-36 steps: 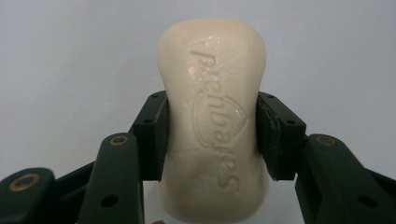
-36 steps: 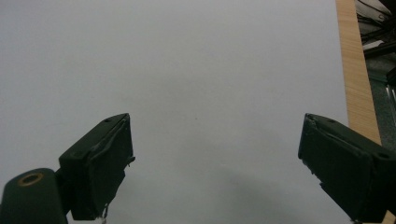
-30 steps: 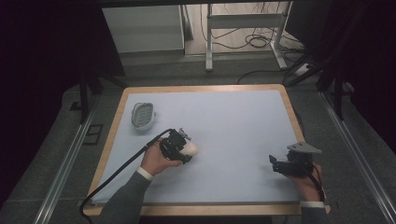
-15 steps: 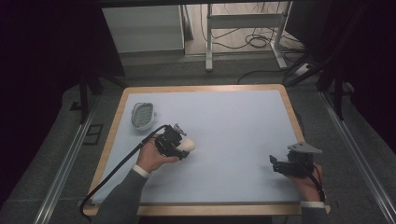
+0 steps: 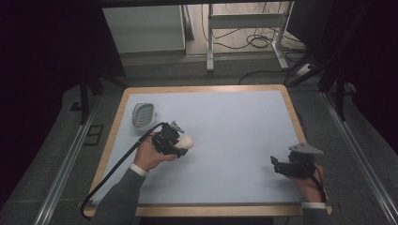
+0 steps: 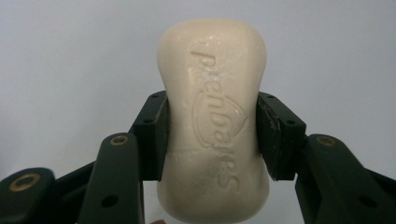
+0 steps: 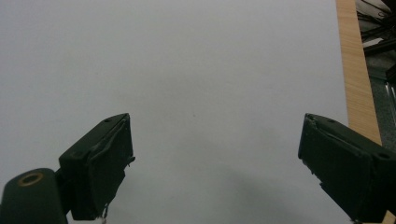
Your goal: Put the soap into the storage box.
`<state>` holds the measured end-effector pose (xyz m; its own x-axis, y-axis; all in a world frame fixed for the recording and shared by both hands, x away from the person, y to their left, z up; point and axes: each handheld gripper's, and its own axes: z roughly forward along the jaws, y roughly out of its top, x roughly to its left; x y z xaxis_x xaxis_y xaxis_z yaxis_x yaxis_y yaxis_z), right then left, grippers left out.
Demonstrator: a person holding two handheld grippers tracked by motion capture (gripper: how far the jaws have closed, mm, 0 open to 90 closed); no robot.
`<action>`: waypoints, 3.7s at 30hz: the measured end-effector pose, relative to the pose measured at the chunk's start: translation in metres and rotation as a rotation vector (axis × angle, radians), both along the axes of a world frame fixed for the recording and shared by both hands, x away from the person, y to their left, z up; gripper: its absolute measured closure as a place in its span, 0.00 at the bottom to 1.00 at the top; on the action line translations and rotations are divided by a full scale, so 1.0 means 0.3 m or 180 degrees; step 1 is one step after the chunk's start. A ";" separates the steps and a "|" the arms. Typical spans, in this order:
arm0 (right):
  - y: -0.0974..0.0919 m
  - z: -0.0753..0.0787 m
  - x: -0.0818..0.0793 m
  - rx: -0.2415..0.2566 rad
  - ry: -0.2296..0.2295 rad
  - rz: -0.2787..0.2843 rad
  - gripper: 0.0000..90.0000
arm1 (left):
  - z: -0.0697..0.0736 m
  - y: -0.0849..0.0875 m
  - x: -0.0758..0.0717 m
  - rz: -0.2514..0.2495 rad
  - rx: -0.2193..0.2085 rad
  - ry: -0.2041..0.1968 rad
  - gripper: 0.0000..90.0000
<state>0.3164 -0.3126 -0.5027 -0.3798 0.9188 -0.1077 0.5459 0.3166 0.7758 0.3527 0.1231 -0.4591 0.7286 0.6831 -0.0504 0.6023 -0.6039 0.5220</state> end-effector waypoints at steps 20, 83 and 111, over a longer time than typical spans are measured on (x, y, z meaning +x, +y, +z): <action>-0.004 -0.005 0.001 -0.0003 0.0011 0.0001 0.11 | 0.044 0.024 0.026 0.0041 0.0037 -0.0062 0.55; -0.015 -0.006 0.000 -0.0014 0.0011 -0.0030 0.11 | 0.123 0.142 0.151 0.0368 0.0038 -0.0158 0.55; -0.017 -0.009 0.001 -0.0024 0.0019 -0.0034 0.11 | 0.119 0.213 0.247 0.0633 0.0030 -0.0107 0.55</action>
<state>0.3167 -0.3176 -0.5054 -0.3706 0.9220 -0.1124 0.5540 0.3165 0.7700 0.4267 0.1871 -0.4235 0.5805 0.8140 -0.0212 0.6925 -0.4798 0.5387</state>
